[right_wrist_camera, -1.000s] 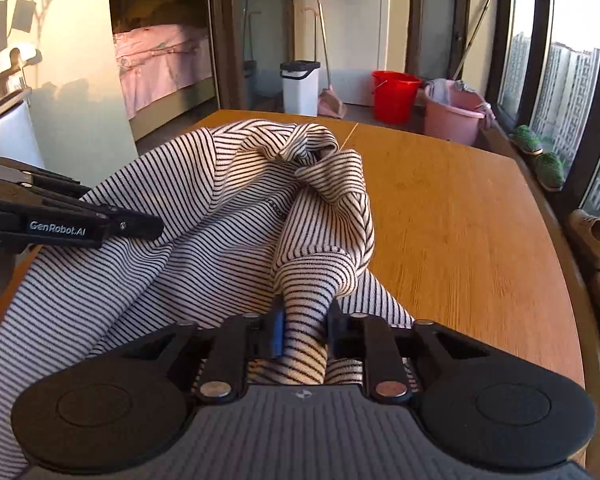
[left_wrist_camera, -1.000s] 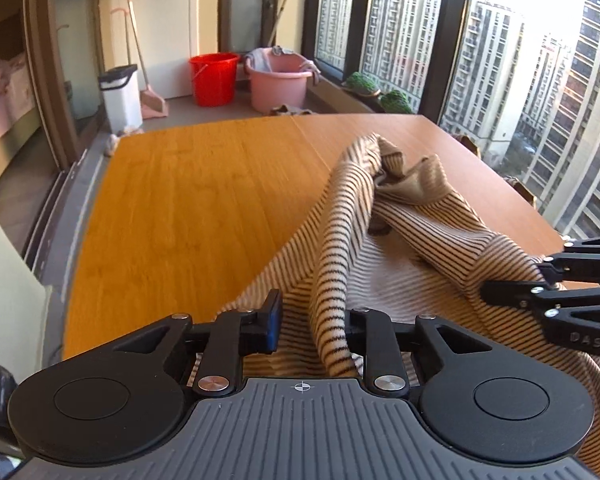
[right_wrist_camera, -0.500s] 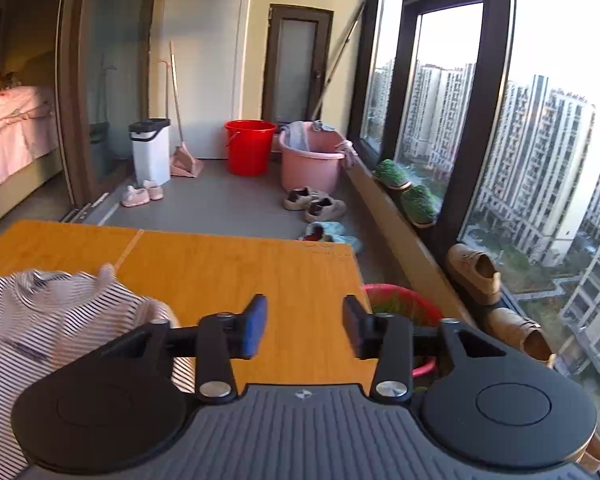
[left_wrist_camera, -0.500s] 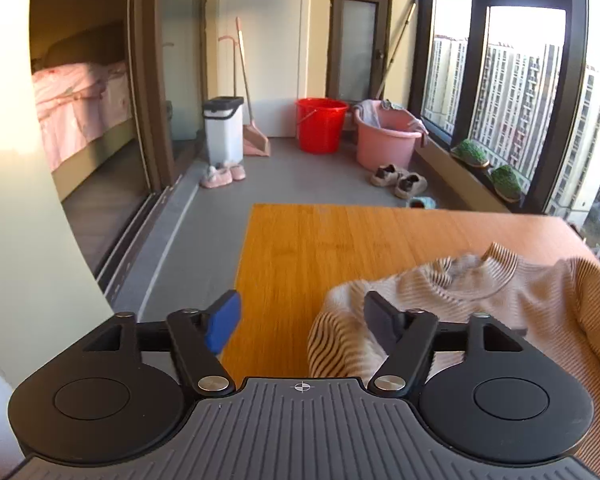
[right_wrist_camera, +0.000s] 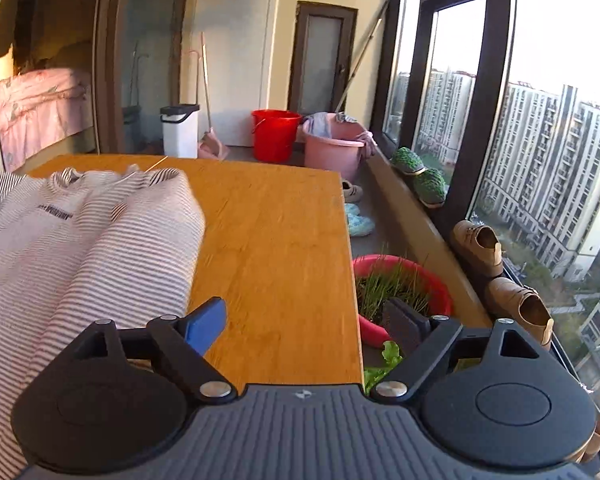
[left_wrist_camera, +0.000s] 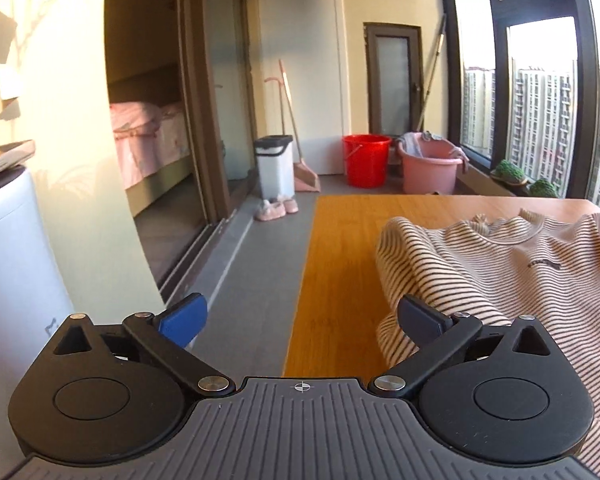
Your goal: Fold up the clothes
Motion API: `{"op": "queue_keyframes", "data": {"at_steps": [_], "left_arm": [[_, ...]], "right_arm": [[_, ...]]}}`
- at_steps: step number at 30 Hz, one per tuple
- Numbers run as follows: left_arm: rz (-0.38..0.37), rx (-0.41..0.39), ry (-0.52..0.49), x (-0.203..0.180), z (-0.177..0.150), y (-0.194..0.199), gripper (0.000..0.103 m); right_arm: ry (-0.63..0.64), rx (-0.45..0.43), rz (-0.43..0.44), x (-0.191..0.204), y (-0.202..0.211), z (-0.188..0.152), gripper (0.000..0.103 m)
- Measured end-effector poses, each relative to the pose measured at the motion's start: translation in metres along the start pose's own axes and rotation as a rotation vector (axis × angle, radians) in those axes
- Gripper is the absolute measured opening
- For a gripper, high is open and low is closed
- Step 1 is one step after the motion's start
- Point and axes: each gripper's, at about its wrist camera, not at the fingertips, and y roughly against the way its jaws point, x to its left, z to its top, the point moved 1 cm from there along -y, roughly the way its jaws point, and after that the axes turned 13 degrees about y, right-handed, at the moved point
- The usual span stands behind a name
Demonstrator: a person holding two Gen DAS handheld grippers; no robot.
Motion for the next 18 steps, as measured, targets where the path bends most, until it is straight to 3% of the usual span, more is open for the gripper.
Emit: {"op": "queue_keyframes", "data": {"at_steps": [3,12,18], "left_arm": [[-0.005,0.032,0.032,0.009,-0.002,0.001,0.103],[-0.022,0.130,0.129,0.036,-0.010,0.004,0.103],[-0.025,0.183,0.083,0.036,-0.021,0.017,0.103]], "right_arm": [[0.030,0.012,0.004,0.005,0.002,0.000,0.093],[0.045,0.073,-0.026,0.015,0.002,0.002,0.094],[0.023,0.089,-0.022,0.020,0.026,-0.012,0.094]]}}
